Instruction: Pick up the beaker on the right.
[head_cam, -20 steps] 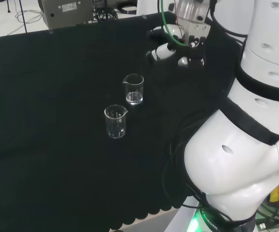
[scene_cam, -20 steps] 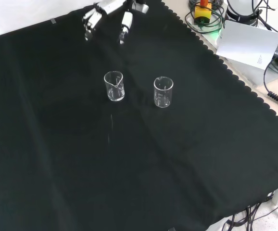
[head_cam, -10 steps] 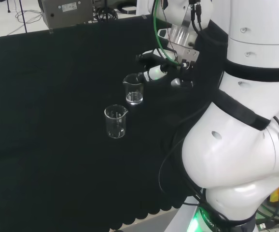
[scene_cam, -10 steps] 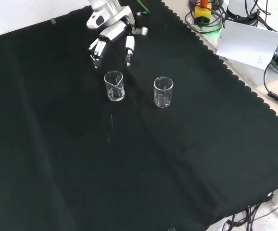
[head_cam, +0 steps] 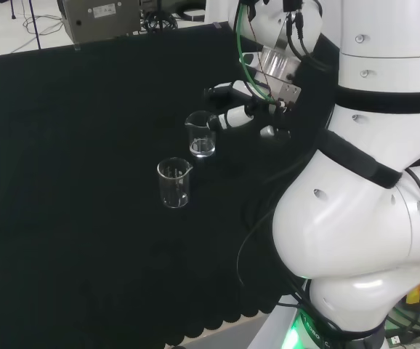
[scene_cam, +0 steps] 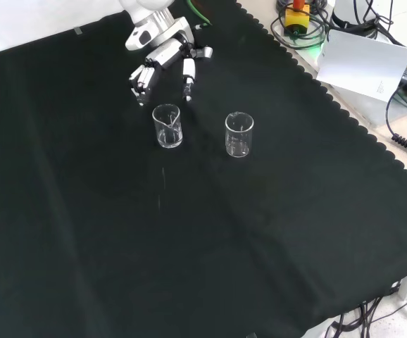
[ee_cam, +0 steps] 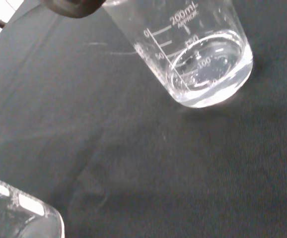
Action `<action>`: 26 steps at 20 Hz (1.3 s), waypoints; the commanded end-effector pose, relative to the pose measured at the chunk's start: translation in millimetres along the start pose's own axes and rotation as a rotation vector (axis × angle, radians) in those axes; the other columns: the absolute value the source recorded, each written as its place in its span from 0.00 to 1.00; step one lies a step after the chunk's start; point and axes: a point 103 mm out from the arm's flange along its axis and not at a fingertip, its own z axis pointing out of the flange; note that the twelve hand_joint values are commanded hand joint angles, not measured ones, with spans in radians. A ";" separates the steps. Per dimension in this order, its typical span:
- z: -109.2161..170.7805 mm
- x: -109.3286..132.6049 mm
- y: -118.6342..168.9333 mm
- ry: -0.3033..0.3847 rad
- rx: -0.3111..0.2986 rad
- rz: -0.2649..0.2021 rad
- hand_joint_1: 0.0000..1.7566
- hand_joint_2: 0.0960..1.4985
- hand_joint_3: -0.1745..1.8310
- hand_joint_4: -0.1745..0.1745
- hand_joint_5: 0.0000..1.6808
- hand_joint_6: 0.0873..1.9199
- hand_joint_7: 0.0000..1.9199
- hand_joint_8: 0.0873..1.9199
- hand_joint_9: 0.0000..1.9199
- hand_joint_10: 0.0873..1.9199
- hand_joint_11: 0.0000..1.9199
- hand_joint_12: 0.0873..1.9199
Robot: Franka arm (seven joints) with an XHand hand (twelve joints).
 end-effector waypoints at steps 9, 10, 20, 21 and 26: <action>26.3 -11.7 11.3 0.064 -0.055 -0.048 0.47 0.55 0.00 0.39 0.25 0.00 0.08 0.31 0.15 0.29 0.00 0.66; 26.5 -13.8 11.7 0.088 -0.076 -0.045 0.47 0.55 0.00 0.39 0.25 0.00 0.08 0.31 0.16 0.29 0.00 0.66; 36.1 -17.7 22.9 0.145 -0.068 -0.091 0.45 0.53 0.00 0.38 0.25 0.00 0.09 0.31 0.16 0.30 0.00 0.66; 37.3 -17.3 23.9 0.143 -0.065 -0.096 0.45 0.53 0.00 0.38 0.25 0.00 0.09 0.31 0.16 0.30 0.00 0.66; 44.0 -18.4 26.4 0.142 -0.054 -0.100 0.45 0.52 0.00 0.38 0.25 0.00 0.09 0.31 0.16 0.30 0.00 0.66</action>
